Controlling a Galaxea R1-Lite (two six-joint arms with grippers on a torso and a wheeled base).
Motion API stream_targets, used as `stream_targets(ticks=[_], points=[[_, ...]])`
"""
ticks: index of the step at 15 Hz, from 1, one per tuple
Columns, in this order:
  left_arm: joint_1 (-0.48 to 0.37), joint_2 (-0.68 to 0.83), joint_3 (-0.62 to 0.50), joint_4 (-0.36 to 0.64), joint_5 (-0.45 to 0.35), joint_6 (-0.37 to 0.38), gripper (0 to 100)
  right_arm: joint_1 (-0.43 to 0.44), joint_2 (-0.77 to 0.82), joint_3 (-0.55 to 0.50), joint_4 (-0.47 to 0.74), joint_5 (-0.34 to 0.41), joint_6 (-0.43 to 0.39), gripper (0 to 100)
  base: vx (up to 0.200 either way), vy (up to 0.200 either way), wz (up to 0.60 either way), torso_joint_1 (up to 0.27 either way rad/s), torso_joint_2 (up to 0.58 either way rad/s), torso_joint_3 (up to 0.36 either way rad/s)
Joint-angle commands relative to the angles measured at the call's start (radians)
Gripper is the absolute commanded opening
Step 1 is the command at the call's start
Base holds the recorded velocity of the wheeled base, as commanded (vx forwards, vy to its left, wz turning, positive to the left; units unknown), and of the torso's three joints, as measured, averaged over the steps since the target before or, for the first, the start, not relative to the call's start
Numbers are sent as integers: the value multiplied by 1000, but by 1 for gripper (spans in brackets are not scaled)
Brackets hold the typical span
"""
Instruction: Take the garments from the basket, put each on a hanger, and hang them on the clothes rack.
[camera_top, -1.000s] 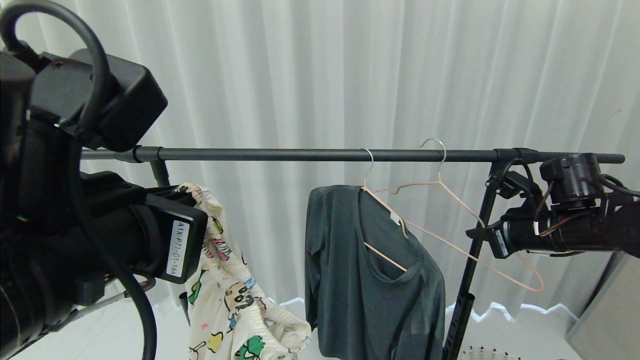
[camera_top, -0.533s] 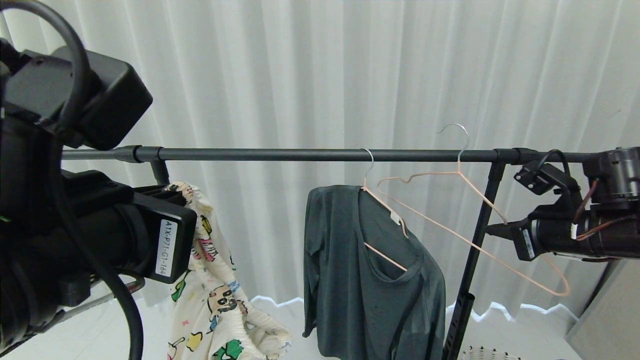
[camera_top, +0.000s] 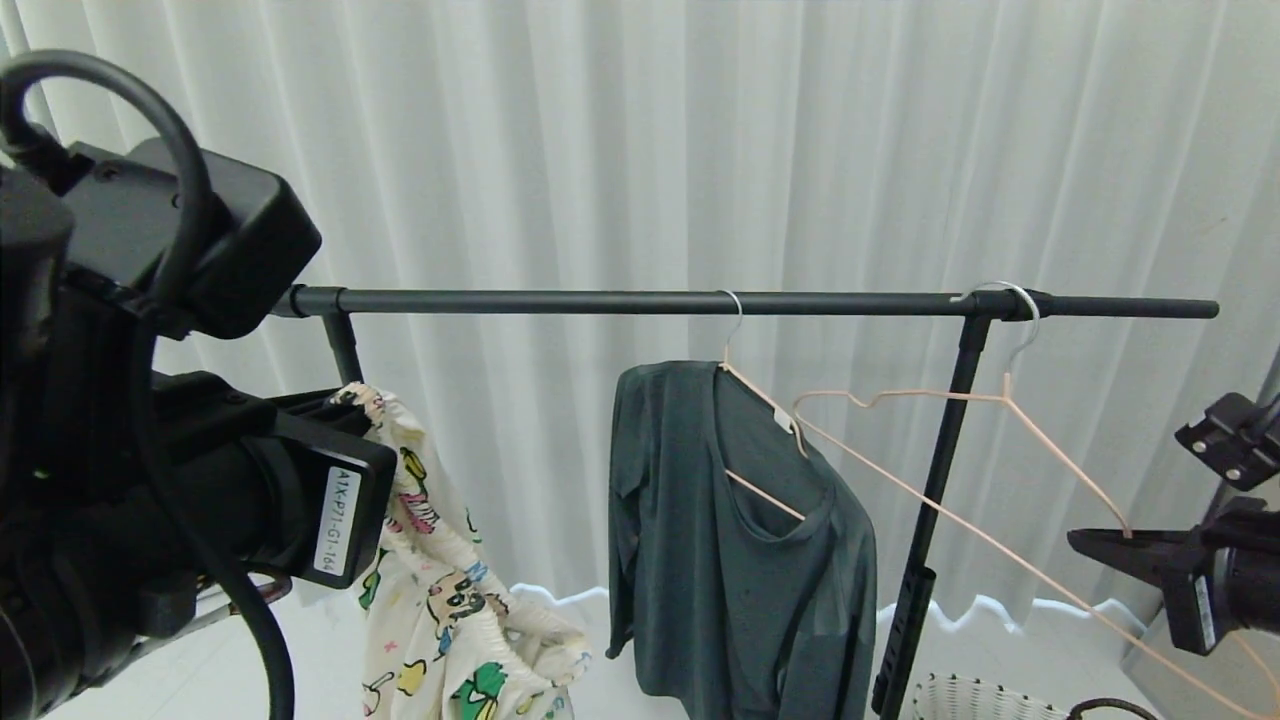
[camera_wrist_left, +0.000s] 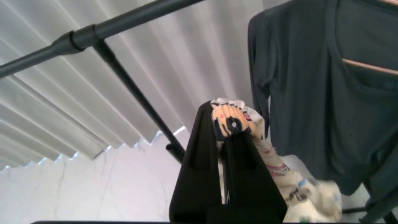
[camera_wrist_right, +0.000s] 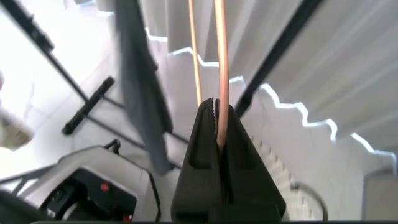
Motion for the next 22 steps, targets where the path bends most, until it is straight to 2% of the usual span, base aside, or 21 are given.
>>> stream_targets(ticks=[1, 4, 7, 11, 14, 15, 17, 18, 19, 22], points=[[18, 0, 25, 0, 0, -1, 0, 9, -132, 71, -1, 0, 0, 0, -200, 0, 0, -7, -2, 12], [29, 3, 53, 0, 0, -1, 0, 32, -196, 84, -1, 3, 1, 0, -200, 0, 0, 1, 2, 2], [53, 5, 89, 0, 0, -2, 0, 112, -236, 94, -3, 3, 4, 0, -200, 0, 0, 2, 5, 5], [59, 2, 120, 0, 0, -2, 0, 275, -288, 136, -3, 1, 4, 0, -200, 0, 0, -2, 4, 6], [61, 12, 120, 0, -1, -8, 0, 447, -319, 173, -1, 1, 26, 0, -67, 0, 0, 1, 1, 1], [68, 29, 123, 0, -4, -31, 0, 509, -324, 173, -3, 1, 60, 0, 0, 0, 0, 0, 0, 0], [101, 101, 109, 0, -1, -149, 0, 635, -331, 166, -4, 1, 144, 0, 0, 0, 0, 0, 0, 0], [101, 118, 100, 0, -1, -182, 0, 657, -331, 166, -4, 0, 156, 0, 0, 0, 0, 0, 0, 0], [101, 160, 76, 0, -3, -248, 0, 709, -331, 166, -4, 0, 184, 0, 0, 0, 0, 0, 0, 0], [101, 193, 63, 0, -4, -266, 0, 727, -322, 169, -4, 1, 193, 0, 0, 0, 0, 0, 0, 0]])
